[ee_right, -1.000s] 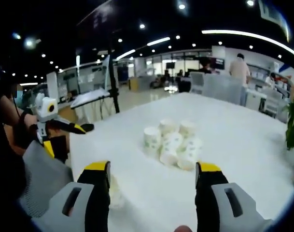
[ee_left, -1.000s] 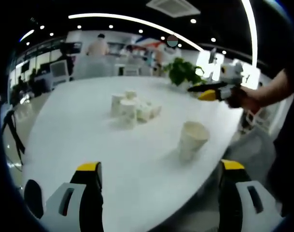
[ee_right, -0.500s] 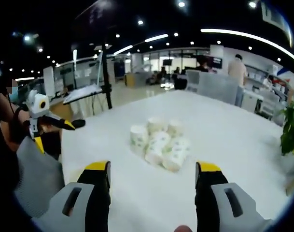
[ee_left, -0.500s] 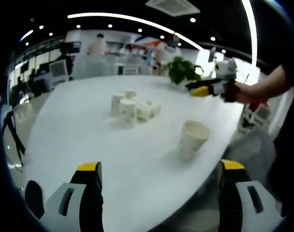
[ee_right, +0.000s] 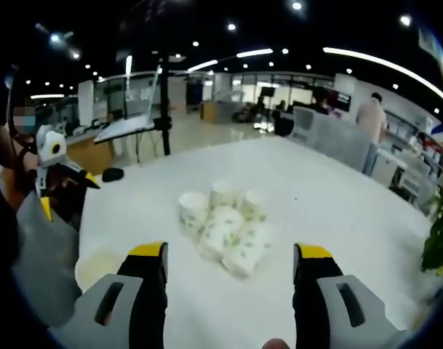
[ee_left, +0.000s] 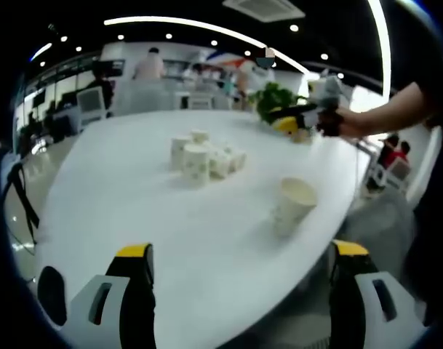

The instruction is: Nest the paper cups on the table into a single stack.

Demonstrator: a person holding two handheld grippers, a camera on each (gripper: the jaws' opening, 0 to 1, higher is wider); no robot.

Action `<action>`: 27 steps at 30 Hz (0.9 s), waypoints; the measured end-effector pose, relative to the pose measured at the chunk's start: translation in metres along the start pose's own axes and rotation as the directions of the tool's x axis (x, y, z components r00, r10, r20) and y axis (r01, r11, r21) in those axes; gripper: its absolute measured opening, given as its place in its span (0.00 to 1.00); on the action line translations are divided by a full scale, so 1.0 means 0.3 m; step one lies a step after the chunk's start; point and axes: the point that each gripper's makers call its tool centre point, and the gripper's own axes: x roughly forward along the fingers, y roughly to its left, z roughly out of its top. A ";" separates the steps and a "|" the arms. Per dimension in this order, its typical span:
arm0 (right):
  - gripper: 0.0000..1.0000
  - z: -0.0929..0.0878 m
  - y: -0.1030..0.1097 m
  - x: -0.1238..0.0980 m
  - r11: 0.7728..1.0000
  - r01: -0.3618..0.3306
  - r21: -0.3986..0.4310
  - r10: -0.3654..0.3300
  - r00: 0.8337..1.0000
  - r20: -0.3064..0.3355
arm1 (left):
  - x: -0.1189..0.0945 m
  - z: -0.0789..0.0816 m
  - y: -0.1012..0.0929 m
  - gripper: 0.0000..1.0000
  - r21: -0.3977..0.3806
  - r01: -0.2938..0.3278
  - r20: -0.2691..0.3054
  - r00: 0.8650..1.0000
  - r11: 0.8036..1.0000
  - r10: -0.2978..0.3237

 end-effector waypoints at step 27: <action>0.60 0.017 -0.050 0.187 0.987 -0.135 -0.086 0.124 0.984 -0.127 | 0.001 -0.010 0.068 0.99 -0.032 -0.041 -0.007 0.999 0.999 0.041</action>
